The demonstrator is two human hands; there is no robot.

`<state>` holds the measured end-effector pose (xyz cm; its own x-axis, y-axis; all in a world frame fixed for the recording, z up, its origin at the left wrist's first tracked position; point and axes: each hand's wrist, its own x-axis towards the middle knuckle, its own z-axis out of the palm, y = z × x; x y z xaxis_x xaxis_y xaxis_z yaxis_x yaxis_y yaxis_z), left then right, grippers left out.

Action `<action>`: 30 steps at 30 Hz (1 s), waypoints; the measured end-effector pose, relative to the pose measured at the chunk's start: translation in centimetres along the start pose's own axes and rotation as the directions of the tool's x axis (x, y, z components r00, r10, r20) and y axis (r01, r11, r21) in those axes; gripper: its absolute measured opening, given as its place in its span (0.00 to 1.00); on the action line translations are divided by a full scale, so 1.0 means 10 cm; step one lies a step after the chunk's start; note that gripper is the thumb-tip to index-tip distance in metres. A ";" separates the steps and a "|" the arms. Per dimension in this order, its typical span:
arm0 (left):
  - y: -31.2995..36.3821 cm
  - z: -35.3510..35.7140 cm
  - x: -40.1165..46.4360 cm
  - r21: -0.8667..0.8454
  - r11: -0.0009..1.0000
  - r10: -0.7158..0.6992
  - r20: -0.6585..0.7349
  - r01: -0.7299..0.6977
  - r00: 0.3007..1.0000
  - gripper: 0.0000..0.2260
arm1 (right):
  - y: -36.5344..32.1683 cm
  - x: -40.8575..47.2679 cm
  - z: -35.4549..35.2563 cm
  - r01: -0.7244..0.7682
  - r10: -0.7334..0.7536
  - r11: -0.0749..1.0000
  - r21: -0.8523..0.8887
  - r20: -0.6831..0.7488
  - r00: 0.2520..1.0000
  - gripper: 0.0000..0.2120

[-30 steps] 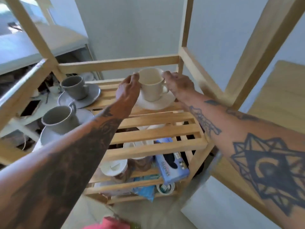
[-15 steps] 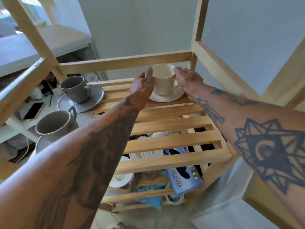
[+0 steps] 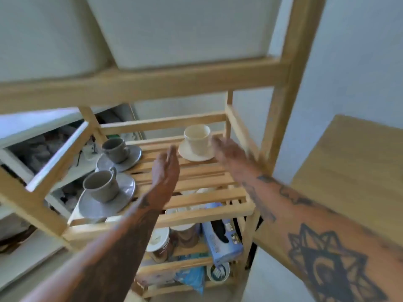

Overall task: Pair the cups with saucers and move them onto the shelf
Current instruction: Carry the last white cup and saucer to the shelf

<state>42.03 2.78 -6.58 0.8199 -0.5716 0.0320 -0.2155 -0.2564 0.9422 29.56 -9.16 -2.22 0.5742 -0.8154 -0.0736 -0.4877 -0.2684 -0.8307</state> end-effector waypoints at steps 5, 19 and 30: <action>0.10 0.07 -1.01 0.010 0.990 -0.143 0.029 0.142 0.989 0.16 | -0.08 -1.29 -0.45 -0.024 0.022 1.000 0.011 0.183 0.983 0.22; 2.17 2.05 -2.97 -0.010 0.981 0.162 0.589 -0.194 0.792 0.08 | 1.59 -3.20 -3.71 -0.400 0.552 0.820 0.409 -0.379 0.743 0.10; 2.33 3.73 -2.06 0.065 0.998 -0.042 0.691 -0.005 0.722 0.16 | 2.31 -2.13 -4.12 -0.467 0.688 0.683 0.561 -0.279 0.670 0.06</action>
<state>0.35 -20.44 2.26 0.2345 -0.9402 -0.2468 -0.2536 -0.3043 0.9182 -20.98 -19.07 2.91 -0.1345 -0.8742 -0.4666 -0.2323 0.4855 -0.8428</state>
